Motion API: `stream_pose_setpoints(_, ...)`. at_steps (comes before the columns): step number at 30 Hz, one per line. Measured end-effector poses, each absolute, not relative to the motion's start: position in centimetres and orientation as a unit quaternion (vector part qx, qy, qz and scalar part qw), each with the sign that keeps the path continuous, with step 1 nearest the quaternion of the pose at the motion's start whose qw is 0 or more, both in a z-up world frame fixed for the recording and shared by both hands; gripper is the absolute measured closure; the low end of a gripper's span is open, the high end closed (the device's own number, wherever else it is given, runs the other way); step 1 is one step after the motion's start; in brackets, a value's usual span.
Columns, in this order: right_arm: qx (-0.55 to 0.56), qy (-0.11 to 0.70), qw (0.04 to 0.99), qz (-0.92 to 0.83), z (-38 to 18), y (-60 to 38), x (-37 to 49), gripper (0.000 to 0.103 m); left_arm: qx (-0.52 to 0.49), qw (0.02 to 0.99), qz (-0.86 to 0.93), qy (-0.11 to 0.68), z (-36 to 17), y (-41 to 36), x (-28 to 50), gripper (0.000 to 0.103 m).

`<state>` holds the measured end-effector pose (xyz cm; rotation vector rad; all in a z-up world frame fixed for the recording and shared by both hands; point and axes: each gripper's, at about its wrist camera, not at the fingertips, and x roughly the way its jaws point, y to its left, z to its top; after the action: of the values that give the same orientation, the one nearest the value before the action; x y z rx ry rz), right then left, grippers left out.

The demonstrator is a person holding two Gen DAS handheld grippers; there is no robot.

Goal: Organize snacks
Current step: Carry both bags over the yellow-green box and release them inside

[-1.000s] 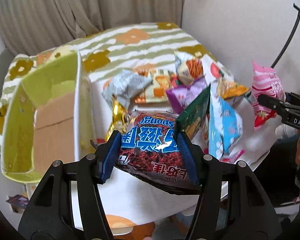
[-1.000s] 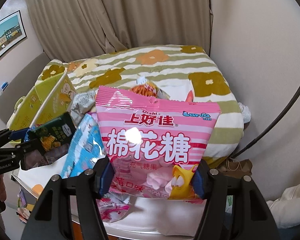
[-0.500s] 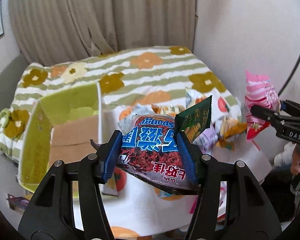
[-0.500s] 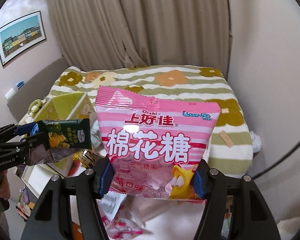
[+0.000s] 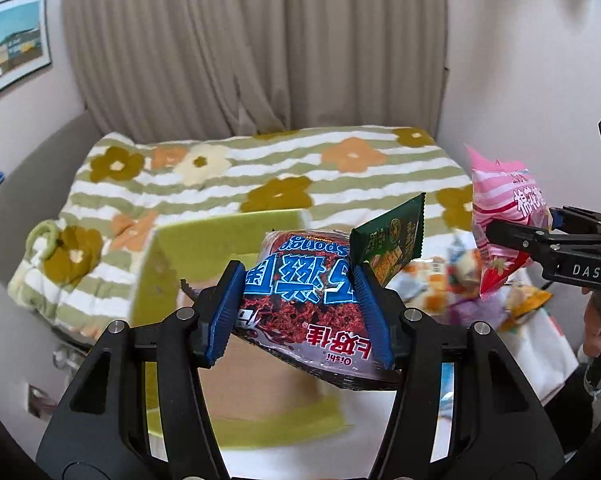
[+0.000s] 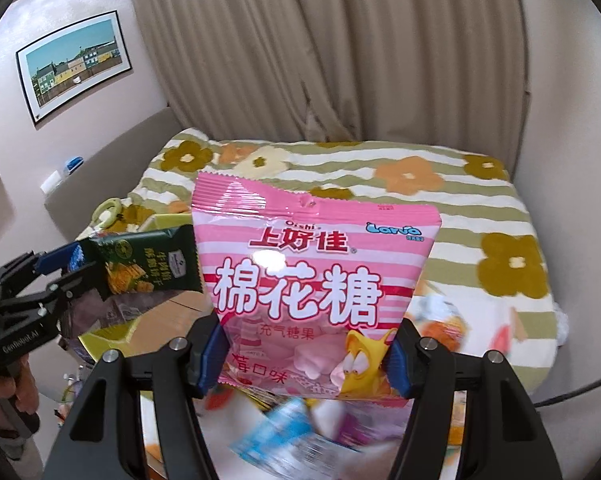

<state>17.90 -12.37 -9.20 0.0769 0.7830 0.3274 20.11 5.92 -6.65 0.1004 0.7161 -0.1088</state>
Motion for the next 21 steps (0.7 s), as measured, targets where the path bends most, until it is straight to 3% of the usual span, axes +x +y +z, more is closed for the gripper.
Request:
stream_pose_setpoints(9, 0.053, 0.416, 0.891, 0.177, -10.7, -2.4, 21.9, 0.043, 0.051, 0.921, -0.048, 0.383, -10.3, 14.5, 24.2, 0.051)
stream_pose_setpoints(16, 0.058, 0.445, 0.881, 0.149, -12.7, 1.8, 23.9, 0.043, 0.061, 0.909, -0.077, 0.406, -14.5, 16.9, 28.0, 0.049)
stream_pose_setpoints(18, 0.054, 0.449, 0.88, 0.142, -13.2, 2.6, 24.3, 0.043, 0.063, 0.903, -0.086, 0.416, -15.7, 17.0, 28.8, 0.033)
stream_pose_setpoints(19, 0.052, 0.452, 0.88, 0.139, -13.4, 2.8, 24.5, 0.043, 0.062, 0.9, -0.086, 0.424, -16.2, 17.2, 28.9, 0.01)
stream_pose_setpoints(20, 0.048, 0.455, 0.879, 0.137, -13.6, 3.0, 24.7, 0.043, 0.059, 0.898, -0.084, 0.429, -16.6, 17.3, 29.0, 0.0)
stream_pose_setpoints(21, 0.046, 0.457, 0.878, 0.136, -13.8, 3.2, 24.8, 0.043, 0.056, 0.898, -0.084, 0.428, -16.8, 17.6, 28.8, 0.0)
